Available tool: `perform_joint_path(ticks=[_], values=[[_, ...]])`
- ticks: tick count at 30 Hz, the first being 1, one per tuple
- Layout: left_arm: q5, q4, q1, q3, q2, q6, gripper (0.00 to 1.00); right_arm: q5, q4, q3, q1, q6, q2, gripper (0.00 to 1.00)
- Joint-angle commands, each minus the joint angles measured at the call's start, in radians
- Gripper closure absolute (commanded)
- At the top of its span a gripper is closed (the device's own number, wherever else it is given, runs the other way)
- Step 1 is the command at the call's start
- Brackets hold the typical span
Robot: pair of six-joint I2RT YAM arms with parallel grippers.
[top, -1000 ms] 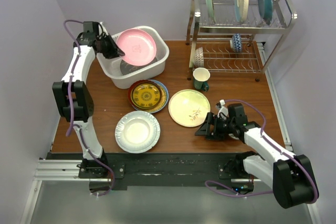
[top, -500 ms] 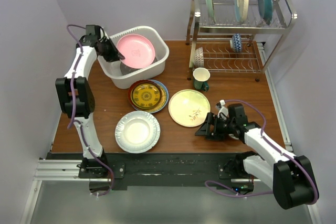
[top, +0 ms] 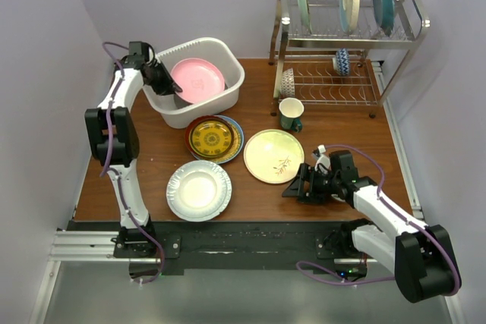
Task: Place the plates into the plastic bin on the countertop
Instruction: Place the plate in the plastic bin.
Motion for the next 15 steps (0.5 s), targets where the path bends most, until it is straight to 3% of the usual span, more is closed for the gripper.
perform_joint_path(ticks=[1,3,4,7,15], values=[[0.053,-0.001,0.004,0.050,0.008,0.013,0.77,0.001,0.011,-0.008,0.002,-0.009,-0.006,0.21],[0.050,-0.009,0.004,0.058,0.013,0.027,0.69,-0.001,0.012,-0.010,0.001,-0.009,-0.006,0.21],[0.046,-0.021,0.004,0.061,0.014,0.033,0.60,0.001,0.014,-0.010,0.001,-0.011,-0.005,0.21],[0.042,-0.032,0.004,0.064,0.013,0.049,0.50,0.001,0.015,-0.011,0.002,-0.006,-0.004,0.21],[-0.007,-0.049,0.004,0.081,-0.030,0.082,0.35,-0.004,0.024,-0.022,0.002,0.001,-0.003,0.21]])
